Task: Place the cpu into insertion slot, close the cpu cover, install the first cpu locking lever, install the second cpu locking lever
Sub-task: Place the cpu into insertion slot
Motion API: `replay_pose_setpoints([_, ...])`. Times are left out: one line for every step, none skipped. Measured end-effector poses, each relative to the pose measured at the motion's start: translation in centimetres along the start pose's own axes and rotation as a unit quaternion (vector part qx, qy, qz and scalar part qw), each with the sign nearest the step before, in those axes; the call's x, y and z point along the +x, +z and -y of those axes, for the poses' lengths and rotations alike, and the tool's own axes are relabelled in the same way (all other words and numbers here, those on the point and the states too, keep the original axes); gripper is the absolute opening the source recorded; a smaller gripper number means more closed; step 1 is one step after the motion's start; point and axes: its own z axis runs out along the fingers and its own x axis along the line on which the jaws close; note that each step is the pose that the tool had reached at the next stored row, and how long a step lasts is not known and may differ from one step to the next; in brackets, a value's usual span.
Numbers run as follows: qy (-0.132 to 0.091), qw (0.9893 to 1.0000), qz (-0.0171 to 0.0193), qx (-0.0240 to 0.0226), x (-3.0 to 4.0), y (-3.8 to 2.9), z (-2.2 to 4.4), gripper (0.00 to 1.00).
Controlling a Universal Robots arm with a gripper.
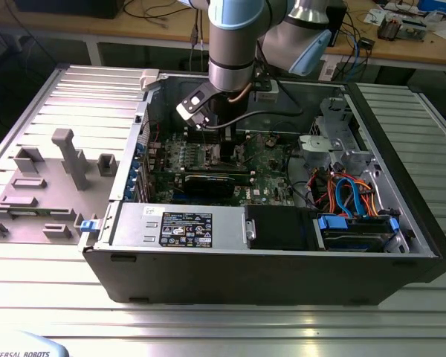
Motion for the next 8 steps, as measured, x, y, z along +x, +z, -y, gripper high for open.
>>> replay_pose_setpoints([0.000,1.0000,0.0000,0.0000,0.00,0.01,0.00,0.54])
replay_pose_setpoints([0.000,1.0000,0.0000,0.0000,0.00,0.01,0.00,0.54])
replay_pose_setpoints([0.000,1.0000,0.0000,0.0000,0.00,0.02,0.00,0.54])
replay_pose_setpoints([0.000,1.0000,0.0000,0.0000,0.00,0.02,0.00,0.54])
replay_pose_setpoints([0.000,1.0000,0.0000,0.0000,0.00,0.02,0.00,0.54])
replay_pose_setpoints([0.000,1.0000,-0.0001,0.0000,0.00,0.04,0.00,0.54])
replay_pose_setpoints([0.000,1.0000,-0.0001,-0.0001,0.00,0.06,0.00,0.54])
replay_pose_setpoints([0.000,1.0000,-0.0001,-0.0001,0.00,0.11,0.00,0.54])
